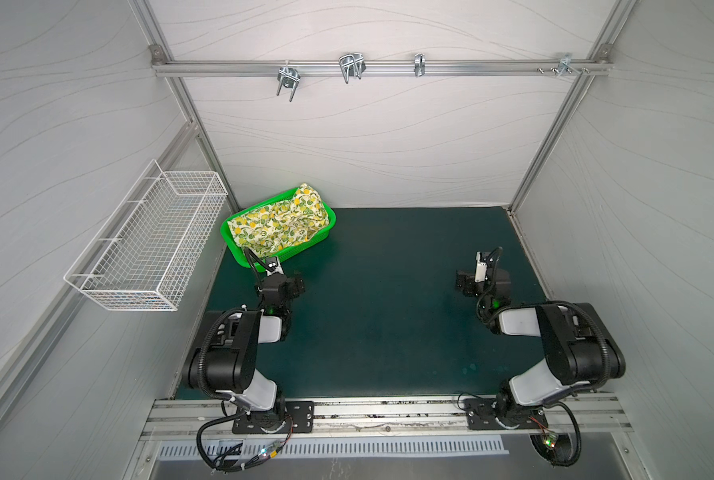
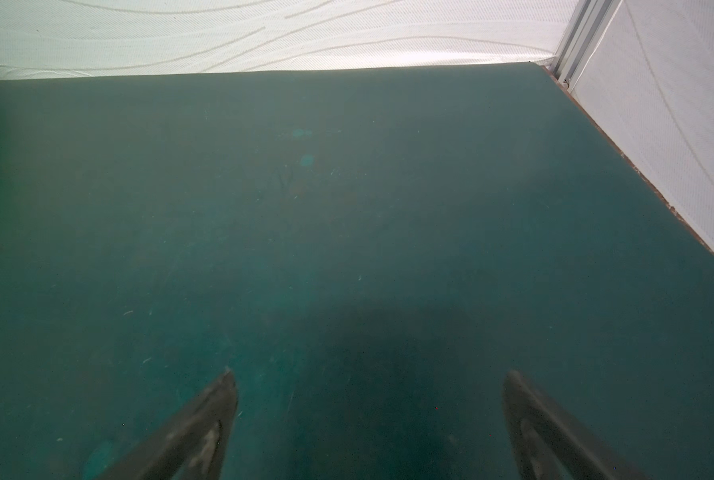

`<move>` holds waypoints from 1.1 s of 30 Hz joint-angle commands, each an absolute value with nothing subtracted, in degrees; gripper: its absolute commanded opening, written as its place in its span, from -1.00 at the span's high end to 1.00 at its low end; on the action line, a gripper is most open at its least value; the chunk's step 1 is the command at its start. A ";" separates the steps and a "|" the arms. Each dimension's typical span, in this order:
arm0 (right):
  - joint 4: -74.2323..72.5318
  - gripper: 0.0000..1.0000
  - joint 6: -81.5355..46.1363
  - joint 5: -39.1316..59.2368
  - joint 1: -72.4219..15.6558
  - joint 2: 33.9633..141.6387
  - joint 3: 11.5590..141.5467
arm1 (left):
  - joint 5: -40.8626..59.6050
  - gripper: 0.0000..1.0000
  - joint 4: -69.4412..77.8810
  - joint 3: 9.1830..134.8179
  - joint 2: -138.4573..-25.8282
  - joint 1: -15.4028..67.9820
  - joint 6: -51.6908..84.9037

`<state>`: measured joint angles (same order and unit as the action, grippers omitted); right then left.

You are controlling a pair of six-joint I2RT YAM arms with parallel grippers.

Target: Fold and stack the skirts

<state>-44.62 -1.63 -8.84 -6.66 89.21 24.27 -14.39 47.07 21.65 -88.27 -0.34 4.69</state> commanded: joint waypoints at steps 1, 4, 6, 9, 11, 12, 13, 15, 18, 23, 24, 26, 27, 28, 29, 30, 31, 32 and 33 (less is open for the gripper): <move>-45.66 -0.98 -0.79 -8.36 -6.25 89.88 25.14 | -15.02 -0.98 49.83 23.29 -89.02 -0.53 4.13; -45.63 -0.98 -0.87 -8.22 -6.22 89.83 25.15 | -15.03 -0.98 49.83 23.29 -88.93 -0.53 4.14; -45.57 -0.99 -0.88 -7.89 -6.04 89.74 25.14 | -15.18 -0.98 50.24 23.10 -88.79 -0.45 3.98; -47.04 -0.98 -0.80 -9.13 -6.42 89.60 24.39 | -18.68 -0.99 51.23 21.97 -87.38 1.11 3.53; -47.40 -0.98 -0.94 -14.80 -8.01 89.01 24.04 | -21.34 -0.98 52.68 20.79 -86.01 1.79 3.56; -46.42 -0.98 -0.93 -15.85 -8.48 88.37 24.17 | -22.63 -0.98 53.01 20.12 -84.91 2.40 3.34; -47.40 -0.98 -0.51 -15.86 -8.67 88.33 23.81 | -24.93 -0.98 52.94 19.83 -84.14 3.20 3.05; -49.92 -0.98 0.13 -16.90 -9.46 87.87 22.28 | -26.91 -0.98 50.80 19.90 -81.89 4.33 2.49; -52.75 -0.98 0.83 -17.86 -10.23 87.51 20.67 | -26.45 -0.98 41.72 22.15 -77.89 5.01 1.83; -45.13 -0.98 2.15 -26.06 -13.94 80.14 22.18 | -25.09 -0.98 23.05 28.64 -72.73 5.01 2.74; -41.87 -0.98 2.71 -26.93 -14.77 77.40 22.80 | -24.49 -0.98 20.76 29.27 -71.72 5.01 3.17; -39.07 -0.98 2.39 -27.60 -15.91 73.43 23.18 | -22.92 -0.99 18.51 29.85 -69.85 5.02 3.48; -37.40 -0.98 2.14 -27.09 -16.41 71.07 23.43 | -22.15 -0.98 18.13 30.12 -69.10 5.01 3.64; -35.22 -0.98 1.67 -26.91 -16.92 69.12 24.04 | -21.70 -0.98 17.75 30.49 -68.70 5.02 3.64; -32.15 -0.98 0.94 -26.38 -17.40 67.26 25.15 | -21.26 -0.98 16.57 31.44 -68.33 5.01 3.77; -28.32 -0.98 0.17 -26.04 -17.70 65.80 26.72 | -20.45 -0.98 14.74 32.82 -68.12 5.01 3.95; -25.14 -0.98 -0.62 -26.24 -18.05 64.89 28.37 | -19.36 -0.98 12.89 34.22 -68.12 5.02 4.19; -21.34 -0.98 -1.21 -26.24 -18.47 64.31 30.32 | -17.74 -0.98 10.29 36.33 -68.43 5.01 4.89; -19.00 -0.98 -1.45 -26.00 -18.99 63.86 31.80 | -16.43 -0.98 7.43 38.83 -69.01 5.01 6.15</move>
<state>-30.94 -0.12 -24.99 -17.91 65.36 28.05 -20.45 14.44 32.42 -68.84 4.93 4.23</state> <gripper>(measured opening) 0.992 0.992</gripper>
